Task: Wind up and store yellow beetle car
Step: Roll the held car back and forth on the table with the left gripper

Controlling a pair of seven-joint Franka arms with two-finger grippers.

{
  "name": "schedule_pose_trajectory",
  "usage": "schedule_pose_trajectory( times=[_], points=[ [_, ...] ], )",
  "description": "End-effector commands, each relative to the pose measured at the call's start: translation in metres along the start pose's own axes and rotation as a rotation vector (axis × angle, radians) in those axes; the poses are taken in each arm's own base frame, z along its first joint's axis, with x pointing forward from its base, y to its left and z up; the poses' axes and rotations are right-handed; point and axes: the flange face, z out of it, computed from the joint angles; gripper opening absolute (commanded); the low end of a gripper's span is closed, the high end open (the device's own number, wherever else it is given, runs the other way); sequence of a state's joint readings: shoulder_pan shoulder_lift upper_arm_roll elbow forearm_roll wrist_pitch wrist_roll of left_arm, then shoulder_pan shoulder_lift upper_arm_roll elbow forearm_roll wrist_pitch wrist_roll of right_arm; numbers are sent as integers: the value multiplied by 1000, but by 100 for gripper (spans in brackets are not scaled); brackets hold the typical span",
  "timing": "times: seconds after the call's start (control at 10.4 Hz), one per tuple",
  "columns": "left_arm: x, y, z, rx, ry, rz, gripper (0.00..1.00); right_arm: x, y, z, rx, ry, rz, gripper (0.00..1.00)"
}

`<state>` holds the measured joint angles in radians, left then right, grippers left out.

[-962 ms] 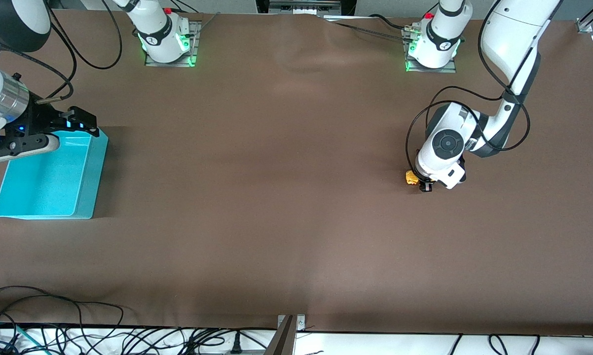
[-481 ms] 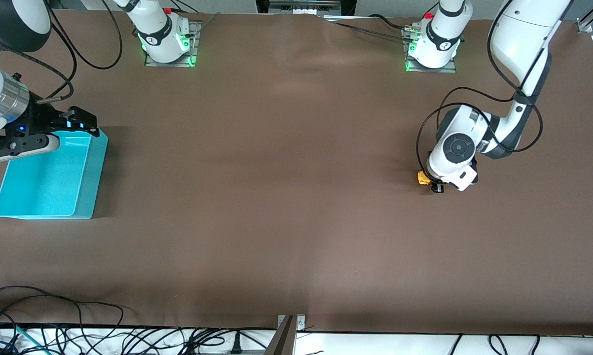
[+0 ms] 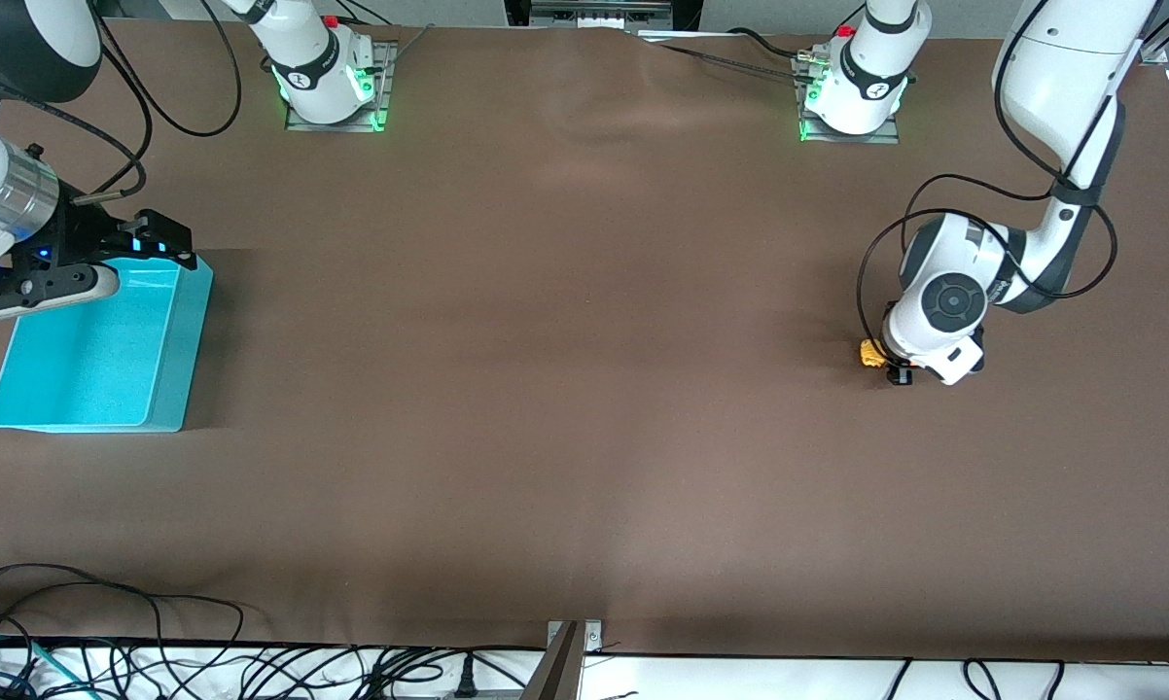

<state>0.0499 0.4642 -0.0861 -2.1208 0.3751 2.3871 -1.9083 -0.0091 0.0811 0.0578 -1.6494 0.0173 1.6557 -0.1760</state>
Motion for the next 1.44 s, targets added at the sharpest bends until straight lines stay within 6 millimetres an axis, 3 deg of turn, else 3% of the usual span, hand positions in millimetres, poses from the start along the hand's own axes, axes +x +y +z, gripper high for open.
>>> schedule_pose_trajectory(
  times=[0.0, 0.38, 0.67, 1.06, 1.35],
  points=[
    [16, 11, 52, 21, 14, 5, 0, -1, 0, -4, 14, -1, -11, 100],
    [36, 21, 60, 21, 29, -27, 0, -2, -2, -7, 13, 2, -12, 100],
    [39, 24, 57, 16, 31, -32, 0, -4, -2, -8, 46, 7, -6, 100],
    [38, 24, 56, 16, 32, -31, 0, -7, 19, -4, 57, 0, 30, 100],
    [39, 25, 54, 14, 33, -32, 0, -8, 17, -4, 58, -2, 27, 100]
  ],
)
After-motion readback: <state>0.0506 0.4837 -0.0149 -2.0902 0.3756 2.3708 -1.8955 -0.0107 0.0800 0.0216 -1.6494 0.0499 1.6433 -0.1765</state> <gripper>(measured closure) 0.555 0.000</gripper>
